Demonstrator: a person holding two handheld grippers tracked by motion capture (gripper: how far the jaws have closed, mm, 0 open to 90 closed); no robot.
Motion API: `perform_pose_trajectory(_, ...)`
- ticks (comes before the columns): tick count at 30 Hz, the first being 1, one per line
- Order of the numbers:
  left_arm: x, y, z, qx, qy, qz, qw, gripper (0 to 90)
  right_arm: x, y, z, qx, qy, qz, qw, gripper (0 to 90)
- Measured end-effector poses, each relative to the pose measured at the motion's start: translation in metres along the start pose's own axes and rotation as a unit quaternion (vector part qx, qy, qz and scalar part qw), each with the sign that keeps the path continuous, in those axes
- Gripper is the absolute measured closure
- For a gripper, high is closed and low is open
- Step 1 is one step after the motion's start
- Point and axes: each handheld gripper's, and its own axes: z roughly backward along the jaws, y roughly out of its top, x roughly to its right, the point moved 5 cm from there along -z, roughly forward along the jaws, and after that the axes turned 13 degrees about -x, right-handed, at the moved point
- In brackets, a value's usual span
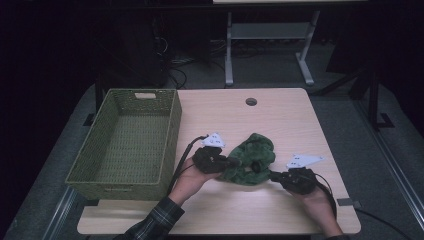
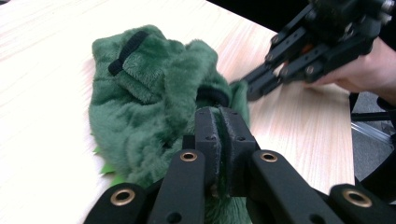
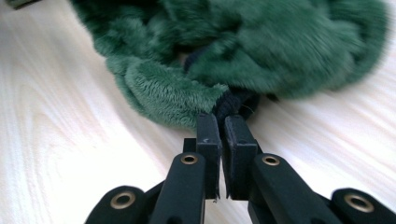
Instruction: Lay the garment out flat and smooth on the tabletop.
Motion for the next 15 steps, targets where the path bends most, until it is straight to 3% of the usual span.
perform_pose_trajectory(9, 0.000, -0.017, 0.001, -0.014, 0.007, 0.004, 0.9999, 86.0, 0.032, -0.028, 0.031, 0.004, -0.054, -0.039, 0.9978, 86.3)
perform_pose_trajectory(15, 0.000, -0.039, -0.004, -0.044, 0.012, 0.013, 0.9989, 86.0, 0.041, -0.048, 0.041, -0.003, -0.060, -0.060, 0.9964, 86.4)
